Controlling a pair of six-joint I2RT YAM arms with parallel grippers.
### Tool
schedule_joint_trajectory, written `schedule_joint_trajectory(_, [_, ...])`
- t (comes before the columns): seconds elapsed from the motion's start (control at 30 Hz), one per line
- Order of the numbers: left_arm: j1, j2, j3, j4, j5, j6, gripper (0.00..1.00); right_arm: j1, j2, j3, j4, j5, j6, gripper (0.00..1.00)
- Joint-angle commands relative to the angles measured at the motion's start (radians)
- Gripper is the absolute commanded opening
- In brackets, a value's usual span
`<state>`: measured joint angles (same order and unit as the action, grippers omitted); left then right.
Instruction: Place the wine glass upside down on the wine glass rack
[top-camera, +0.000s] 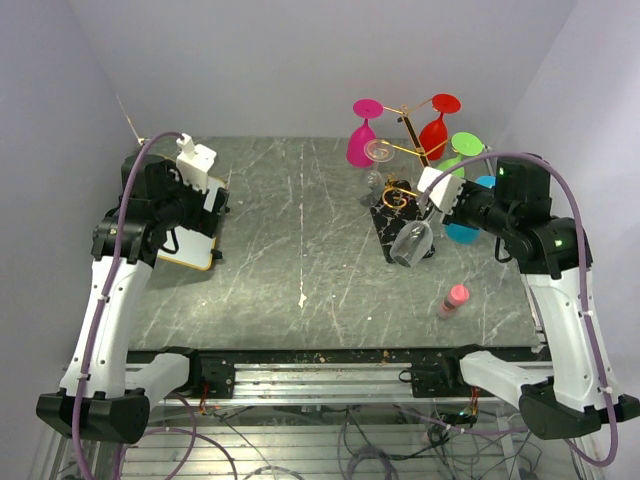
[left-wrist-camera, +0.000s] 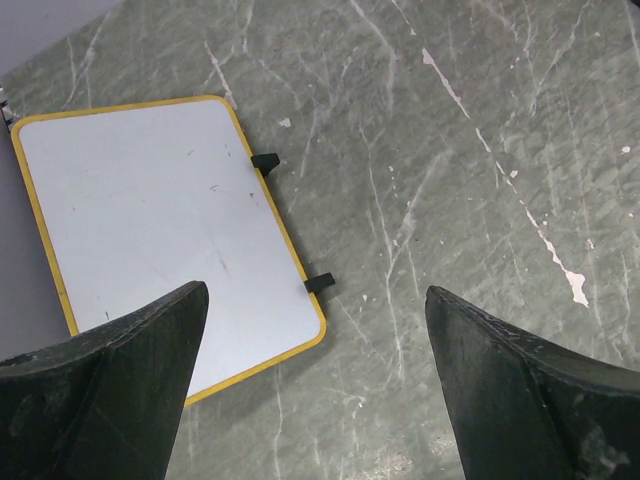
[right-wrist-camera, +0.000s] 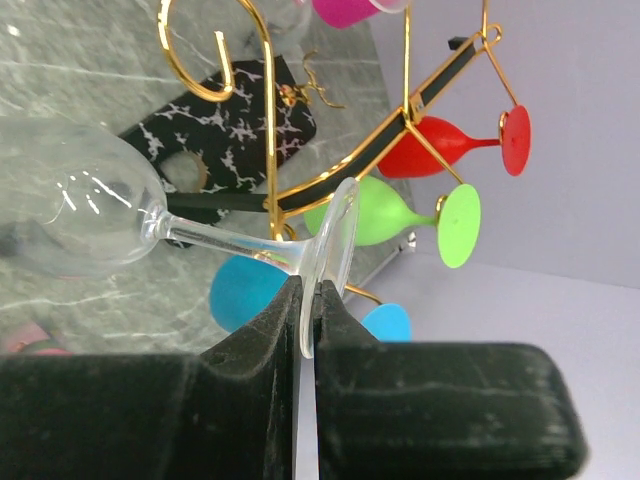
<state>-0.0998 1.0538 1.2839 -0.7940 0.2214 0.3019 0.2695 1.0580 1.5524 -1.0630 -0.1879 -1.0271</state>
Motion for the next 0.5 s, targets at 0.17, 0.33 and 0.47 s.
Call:
schedule_joint_trajectory(0.17, [0.012,-0.04,-0.005,0.054,0.053,-0.075,1.0,0.006,0.016,-0.094,0.193,0.068,-0.063,0.0])
schedule_joint_trajectory(0.33, [0.012,-0.081,-0.021,0.057,0.065,-0.08,1.0,0.023,0.028,-0.15,0.256,0.087,-0.053,0.0])
schedule_joint_trajectory(0.47, [0.012,-0.099,-0.034,0.065,0.08,-0.083,0.99,0.045,0.036,-0.156,0.273,0.085,-0.051,0.0])
